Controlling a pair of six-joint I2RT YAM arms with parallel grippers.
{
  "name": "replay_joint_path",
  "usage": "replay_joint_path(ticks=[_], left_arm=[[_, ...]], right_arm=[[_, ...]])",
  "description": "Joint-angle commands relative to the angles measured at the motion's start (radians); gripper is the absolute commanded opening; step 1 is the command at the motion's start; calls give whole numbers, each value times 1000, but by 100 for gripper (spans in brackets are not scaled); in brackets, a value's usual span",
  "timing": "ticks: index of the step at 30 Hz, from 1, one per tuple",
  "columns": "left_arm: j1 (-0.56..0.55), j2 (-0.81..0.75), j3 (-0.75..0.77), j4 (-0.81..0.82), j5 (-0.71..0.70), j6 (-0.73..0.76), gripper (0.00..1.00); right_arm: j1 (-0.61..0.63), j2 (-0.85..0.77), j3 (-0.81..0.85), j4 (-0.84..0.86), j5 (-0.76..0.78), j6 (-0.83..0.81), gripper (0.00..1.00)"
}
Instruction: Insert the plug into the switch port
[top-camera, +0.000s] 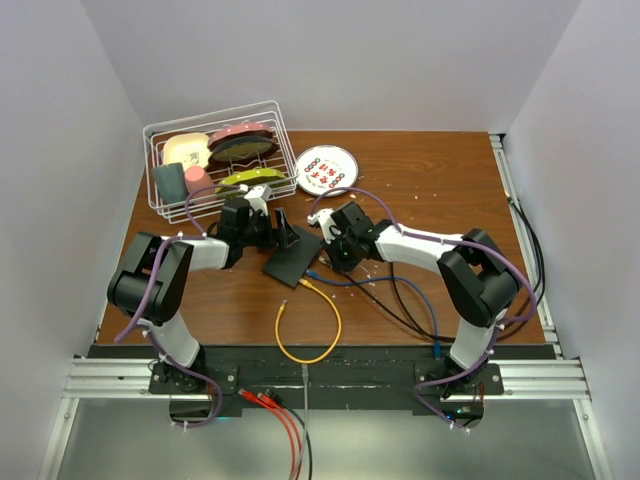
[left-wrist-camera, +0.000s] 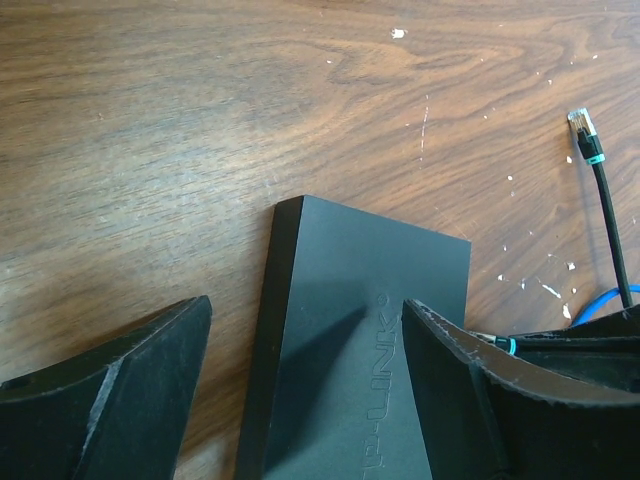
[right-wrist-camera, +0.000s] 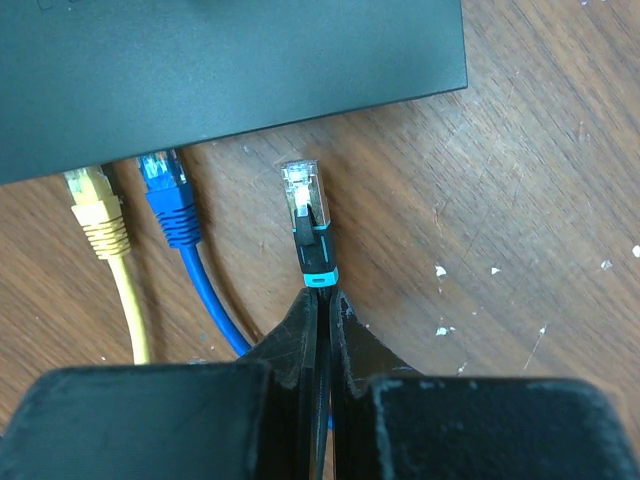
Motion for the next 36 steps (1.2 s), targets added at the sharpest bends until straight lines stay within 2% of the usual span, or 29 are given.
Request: replay_joint_path(ticks=[1, 22, 36], left_arm=[[9, 21, 4, 20, 24, -2, 81], [7, 55, 12, 36, 58, -26, 72], [7, 72, 24, 40, 81, -29, 70]], right_arm=[[5, 24, 47, -11, -7, -3, 0], [36, 26, 39, 22, -58, 31, 0], [46, 44, 70, 25, -66, 51, 0]])
